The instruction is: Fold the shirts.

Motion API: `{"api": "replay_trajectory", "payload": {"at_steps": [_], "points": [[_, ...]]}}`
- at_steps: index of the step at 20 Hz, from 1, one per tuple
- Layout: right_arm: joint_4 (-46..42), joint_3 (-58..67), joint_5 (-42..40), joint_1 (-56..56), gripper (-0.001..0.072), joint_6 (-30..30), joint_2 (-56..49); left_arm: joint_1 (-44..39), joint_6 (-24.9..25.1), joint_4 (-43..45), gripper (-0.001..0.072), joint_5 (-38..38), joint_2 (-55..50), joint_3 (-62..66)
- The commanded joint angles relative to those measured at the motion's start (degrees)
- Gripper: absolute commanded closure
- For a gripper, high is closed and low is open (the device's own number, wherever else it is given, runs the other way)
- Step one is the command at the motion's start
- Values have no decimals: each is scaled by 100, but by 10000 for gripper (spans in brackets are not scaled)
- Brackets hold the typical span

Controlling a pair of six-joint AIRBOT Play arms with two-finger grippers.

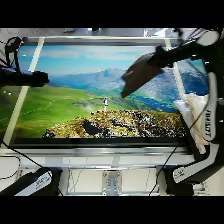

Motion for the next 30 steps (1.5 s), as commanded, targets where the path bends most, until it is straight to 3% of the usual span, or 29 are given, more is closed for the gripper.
{"api": "replay_trajectory", "payload": {"at_steps": [1,6,12,15,16,17,18,19,23,26,27,29,30], "points": [[-411,46,577,-1158,701,33,848,-4,-2,-4,696,-35,0,-2],[-1381,-127,1991,-2706,701,-24,1735,-7,-2,-262,696,-42,0,-2],[-2743,-1947,1939,-4575,700,-595,3021,-7,-2,-326,696,-181,0,-2],[-2800,-3180,1805,-5219,683,-546,3294,-9,-2,-365,696,-197,0,-2],[-2804,-3504,1888,-5322,551,-531,3303,-9,-4,-391,696,-245,0,-2],[-2839,-3705,2004,-5383,321,-520,3303,-9,-2,-389,696,-291,0,-2],[-2861,-3727,2002,-5407,165,-417,3309,-9,-2,-389,696,-339,0,-2],[-2857,-3622,2002,-5412,140,-339,3329,-9,-2,-387,696,-365,0,-2],[-2376,-2350,1685,-5410,160,-229,3348,-9,-4,-387,695,-376,-4,-2],[297,-1832,1305,-5187,163,-105,3357,-9,-131,-387,696,-376,-7,-2],[1233,-1818,1233,-4927,278,-291,3368,-7,-131,-387,695,-376,-7,-2],[2188,-1816,1231,-4159,683,-931,3390,-7,-131,-387,696,-378,-7,-2],[2218,-1816,1235,-3713,699,-1298,3392,-7,-131,-387,695,-376,-7,-2]]}}
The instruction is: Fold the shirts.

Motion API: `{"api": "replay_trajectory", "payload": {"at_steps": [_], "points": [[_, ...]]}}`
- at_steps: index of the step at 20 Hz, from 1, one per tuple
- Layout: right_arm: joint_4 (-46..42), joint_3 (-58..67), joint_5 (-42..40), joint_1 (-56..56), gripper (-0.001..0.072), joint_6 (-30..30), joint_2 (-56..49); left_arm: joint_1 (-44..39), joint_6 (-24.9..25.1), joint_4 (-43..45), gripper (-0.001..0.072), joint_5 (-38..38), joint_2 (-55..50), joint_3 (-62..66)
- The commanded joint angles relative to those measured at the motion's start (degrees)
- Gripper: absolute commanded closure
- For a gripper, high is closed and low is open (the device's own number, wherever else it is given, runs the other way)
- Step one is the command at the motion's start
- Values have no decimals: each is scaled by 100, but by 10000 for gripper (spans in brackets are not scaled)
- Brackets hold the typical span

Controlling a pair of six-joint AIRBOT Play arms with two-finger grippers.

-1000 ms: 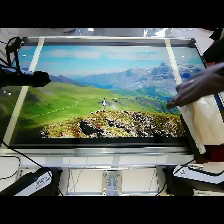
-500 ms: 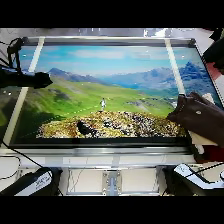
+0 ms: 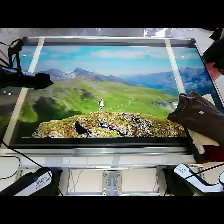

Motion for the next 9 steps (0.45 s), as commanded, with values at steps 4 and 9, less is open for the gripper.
{"api": "replay_trajectory", "payload": {"at_steps": [4,9], "points": [[243,138,-426,2612,699,-1287,-13,-2,-37,2,696,-4,-2,-2],[-835,136,-748,4087,698,-1285,-170,-2,-37,2,695,-4,-2,-2]]}}
